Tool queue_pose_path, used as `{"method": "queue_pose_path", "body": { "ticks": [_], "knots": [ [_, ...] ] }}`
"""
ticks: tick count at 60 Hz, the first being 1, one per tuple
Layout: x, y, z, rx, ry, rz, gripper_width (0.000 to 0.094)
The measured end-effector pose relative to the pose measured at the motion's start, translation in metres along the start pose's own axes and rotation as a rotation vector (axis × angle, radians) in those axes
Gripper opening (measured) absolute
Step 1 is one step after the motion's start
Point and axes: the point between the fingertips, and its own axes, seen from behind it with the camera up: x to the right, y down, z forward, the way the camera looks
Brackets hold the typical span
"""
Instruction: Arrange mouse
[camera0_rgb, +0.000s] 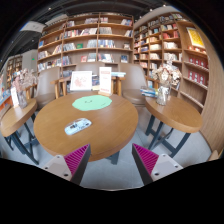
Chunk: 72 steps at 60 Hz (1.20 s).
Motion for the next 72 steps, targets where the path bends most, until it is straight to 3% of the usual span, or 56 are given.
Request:
{"method": "queue_pose_path", "body": {
  "ticks": [16,51,72],
  "knots": [
    [-0.03,0.004,0.016,-0.017,-0.045,-0.017,0.0856],
    [-0.171,0.015,0.024,-0.045,-0.201,-0.073,0.0856],
    [-0.167,0.004,0.073,-0.059,-0.126,-0.065,0.0854]
  ]
}}
